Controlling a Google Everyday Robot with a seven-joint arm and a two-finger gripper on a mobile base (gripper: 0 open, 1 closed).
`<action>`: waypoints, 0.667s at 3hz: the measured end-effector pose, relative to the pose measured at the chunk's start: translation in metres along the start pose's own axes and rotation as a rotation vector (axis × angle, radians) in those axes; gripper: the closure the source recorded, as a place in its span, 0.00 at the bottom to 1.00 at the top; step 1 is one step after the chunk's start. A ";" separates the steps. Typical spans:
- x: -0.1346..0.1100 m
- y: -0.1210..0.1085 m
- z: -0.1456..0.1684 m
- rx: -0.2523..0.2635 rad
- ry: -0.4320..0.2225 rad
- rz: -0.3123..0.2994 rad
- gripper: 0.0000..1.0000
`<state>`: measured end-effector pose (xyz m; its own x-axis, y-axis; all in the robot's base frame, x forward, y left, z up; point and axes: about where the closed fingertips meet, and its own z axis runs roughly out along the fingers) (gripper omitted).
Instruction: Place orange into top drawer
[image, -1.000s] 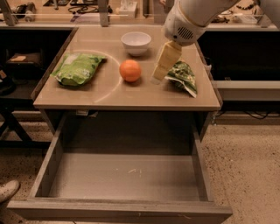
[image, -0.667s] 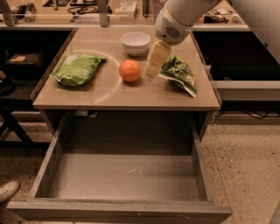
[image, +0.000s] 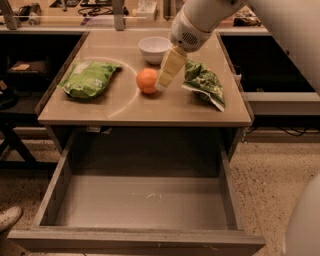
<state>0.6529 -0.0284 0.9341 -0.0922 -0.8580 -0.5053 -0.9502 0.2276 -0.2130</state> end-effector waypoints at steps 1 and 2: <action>-0.006 -0.019 0.025 -0.023 -0.029 0.022 0.00; -0.001 -0.027 0.054 -0.072 -0.017 0.046 0.00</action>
Offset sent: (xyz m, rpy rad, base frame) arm 0.0616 0.0216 -0.0636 0.0372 0.1458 -0.0011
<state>0.6948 -0.0092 0.8953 -0.1321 -0.8391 -0.5277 -0.9641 0.2325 -0.1284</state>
